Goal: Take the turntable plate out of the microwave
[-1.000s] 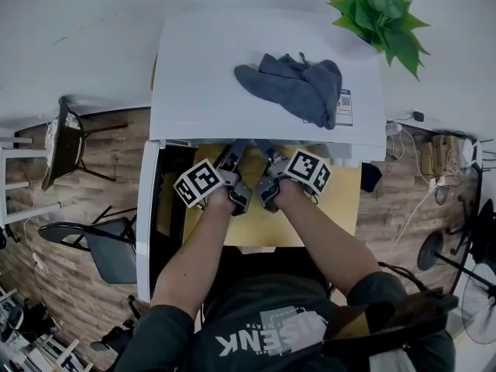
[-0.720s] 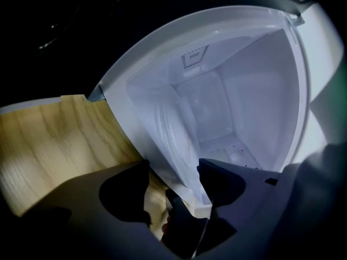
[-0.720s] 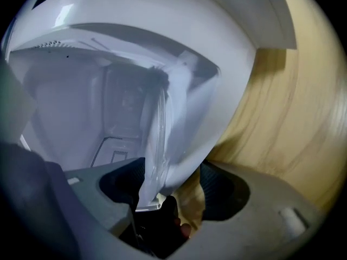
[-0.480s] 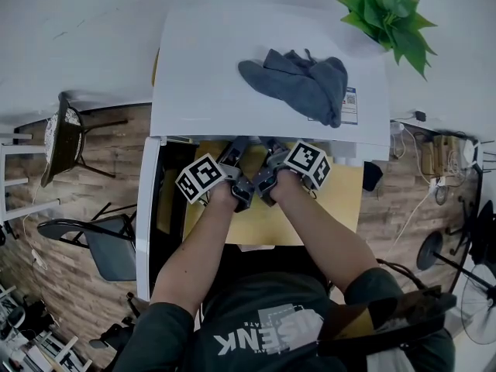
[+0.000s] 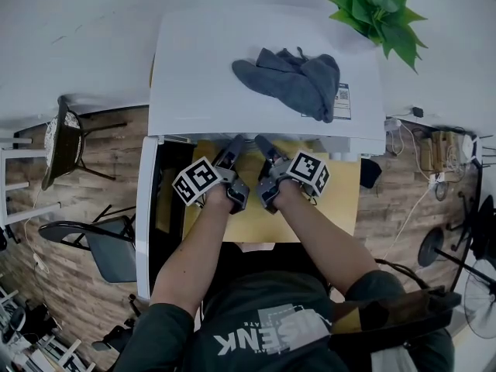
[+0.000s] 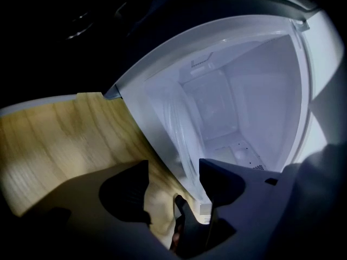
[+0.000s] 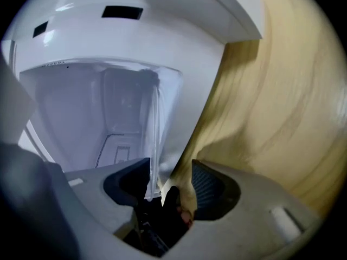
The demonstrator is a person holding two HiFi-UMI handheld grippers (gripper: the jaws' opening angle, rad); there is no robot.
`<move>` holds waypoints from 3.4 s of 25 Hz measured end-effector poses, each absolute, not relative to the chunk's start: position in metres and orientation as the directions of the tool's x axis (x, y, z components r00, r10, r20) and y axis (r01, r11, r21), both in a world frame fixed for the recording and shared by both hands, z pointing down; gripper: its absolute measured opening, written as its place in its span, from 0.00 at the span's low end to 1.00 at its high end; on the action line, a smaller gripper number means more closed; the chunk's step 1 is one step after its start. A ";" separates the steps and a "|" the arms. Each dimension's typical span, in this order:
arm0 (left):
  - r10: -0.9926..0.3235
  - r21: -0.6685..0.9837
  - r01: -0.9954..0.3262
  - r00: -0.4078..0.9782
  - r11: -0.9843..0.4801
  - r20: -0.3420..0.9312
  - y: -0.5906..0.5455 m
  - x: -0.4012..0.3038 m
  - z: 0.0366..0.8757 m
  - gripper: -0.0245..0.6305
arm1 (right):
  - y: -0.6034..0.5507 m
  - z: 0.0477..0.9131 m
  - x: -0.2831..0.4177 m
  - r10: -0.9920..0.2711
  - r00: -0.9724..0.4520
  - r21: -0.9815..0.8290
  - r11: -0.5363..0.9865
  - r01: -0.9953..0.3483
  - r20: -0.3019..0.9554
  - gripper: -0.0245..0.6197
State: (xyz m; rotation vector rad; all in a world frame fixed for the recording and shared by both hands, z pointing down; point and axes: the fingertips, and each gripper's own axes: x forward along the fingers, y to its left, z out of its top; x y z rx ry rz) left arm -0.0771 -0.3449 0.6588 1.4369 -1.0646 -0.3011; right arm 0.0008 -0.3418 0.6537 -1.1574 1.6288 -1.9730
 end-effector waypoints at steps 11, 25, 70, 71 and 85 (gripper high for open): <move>-0.762 0.918 -0.351 0.539 0.186 0.360 -0.328 -0.080 0.655 0.35 | -0.302 0.645 0.004 -0.676 -0.634 -0.925 -0.245 -0.289 0.377 0.31; -0.763 0.946 -0.291 0.578 0.140 0.290 -0.318 -0.074 0.642 0.16 | -0.327 0.637 0.005 -0.694 -0.673 -0.964 -0.132 -0.233 0.258 0.31; -0.840 0.861 -0.504 0.439 0.064 0.319 -0.220 -0.053 0.608 0.16 | -0.247 0.605 0.023 -0.527 -0.832 -0.934 0.177 -0.310 0.176 0.17; -0.839 0.849 -0.524 0.432 0.065 0.331 -0.218 -0.054 0.608 0.16 | -0.246 0.604 0.025 -0.524 -0.834 -0.934 0.180 -0.308 0.174 0.17; -0.836 0.821 -0.570 0.441 0.021 0.327 -0.207 -0.059 0.599 0.17 | -0.239 0.580 0.024 -0.523 -0.838 -0.896 0.282 -0.342 0.155 0.18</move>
